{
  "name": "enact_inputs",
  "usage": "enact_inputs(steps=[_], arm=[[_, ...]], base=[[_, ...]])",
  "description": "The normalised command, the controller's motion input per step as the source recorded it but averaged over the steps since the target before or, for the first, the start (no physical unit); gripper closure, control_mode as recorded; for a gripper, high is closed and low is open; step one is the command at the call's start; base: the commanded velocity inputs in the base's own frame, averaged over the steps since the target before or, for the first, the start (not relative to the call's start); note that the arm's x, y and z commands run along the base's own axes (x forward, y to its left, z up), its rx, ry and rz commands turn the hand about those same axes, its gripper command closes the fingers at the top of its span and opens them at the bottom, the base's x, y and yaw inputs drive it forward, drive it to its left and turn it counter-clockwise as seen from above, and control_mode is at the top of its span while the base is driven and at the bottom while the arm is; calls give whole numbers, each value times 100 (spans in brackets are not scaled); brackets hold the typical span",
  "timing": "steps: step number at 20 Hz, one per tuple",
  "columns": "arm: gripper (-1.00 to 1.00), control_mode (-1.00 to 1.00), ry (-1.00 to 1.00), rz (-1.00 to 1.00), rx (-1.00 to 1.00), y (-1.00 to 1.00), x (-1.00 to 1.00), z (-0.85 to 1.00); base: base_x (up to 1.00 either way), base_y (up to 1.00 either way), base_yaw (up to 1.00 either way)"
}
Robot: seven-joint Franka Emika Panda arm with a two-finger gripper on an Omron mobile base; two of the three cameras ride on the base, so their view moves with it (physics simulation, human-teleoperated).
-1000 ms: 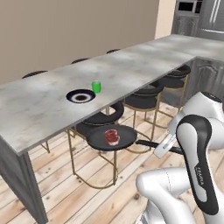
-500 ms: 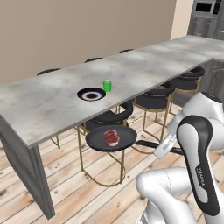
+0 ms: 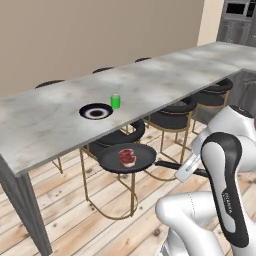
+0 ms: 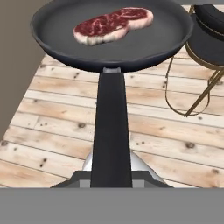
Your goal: Pick up the pan with the steak in it and place it on the dining table. Then place the steak on the plate.
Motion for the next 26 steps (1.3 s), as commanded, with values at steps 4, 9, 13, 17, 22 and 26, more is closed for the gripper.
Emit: enact_inputs(steps=[4,9,13,17,22,26], arm=[[100,100,0,0,0,0,0,0],[100,100,0,0,0,0,0,0],[100,100,0,0,0,0,0,0],[100,100,0,0,0,0,0,0],[100,100,0,0,0,0,0,0],[100,100,0,0,0,0,0,0]], base=[[18,-55,18],[7,-38,21],[2,0,4],[7,10,0],[40,28,3],[49,35,3]])
